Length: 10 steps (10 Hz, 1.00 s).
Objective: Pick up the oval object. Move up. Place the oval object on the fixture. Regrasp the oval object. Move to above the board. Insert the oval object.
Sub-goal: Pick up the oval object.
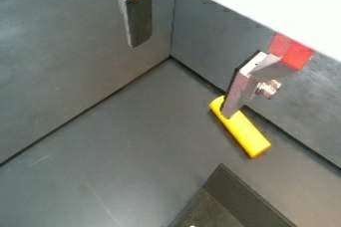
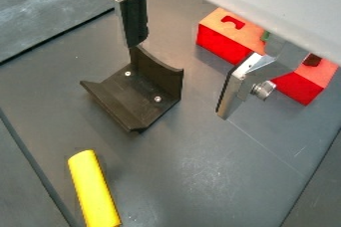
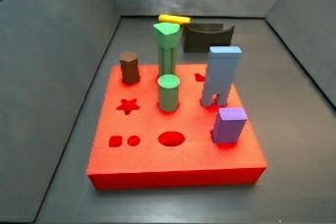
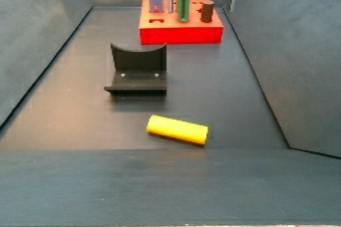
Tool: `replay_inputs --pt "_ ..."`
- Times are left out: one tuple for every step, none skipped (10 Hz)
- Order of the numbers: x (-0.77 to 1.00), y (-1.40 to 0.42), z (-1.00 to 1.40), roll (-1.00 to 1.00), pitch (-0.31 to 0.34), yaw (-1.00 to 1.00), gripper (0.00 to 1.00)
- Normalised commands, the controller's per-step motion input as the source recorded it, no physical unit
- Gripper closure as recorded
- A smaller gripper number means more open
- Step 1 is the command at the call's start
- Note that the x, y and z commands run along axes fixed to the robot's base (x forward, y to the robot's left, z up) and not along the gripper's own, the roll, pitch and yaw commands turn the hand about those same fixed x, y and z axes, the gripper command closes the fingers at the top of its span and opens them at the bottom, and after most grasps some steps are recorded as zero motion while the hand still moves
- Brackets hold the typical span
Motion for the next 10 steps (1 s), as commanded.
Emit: replay_inputs --pt "0.0 0.0 0.0 -0.01 0.0 0.0 0.0" --pt "0.36 0.32 -0.31 0.0 0.026 0.38 0.0" --pt "0.48 0.28 -0.53 0.03 0.006 0.49 0.0" --pt "0.35 0.36 -0.71 0.03 0.0 0.56 0.0" --pt "0.44 0.39 -0.86 0.0 0.0 0.44 0.0" --pt "0.39 0.55 -0.95 -0.09 -0.01 0.36 0.0" --pt "0.16 0.69 -0.82 -0.14 -0.117 0.34 0.0" --pt "0.08 0.68 -0.59 -0.26 -0.194 0.32 0.0" --pt "0.17 0.49 -0.38 -0.37 -0.21 0.35 0.0" --pt "0.17 0.51 -0.33 -0.4 -0.206 0.29 0.0"
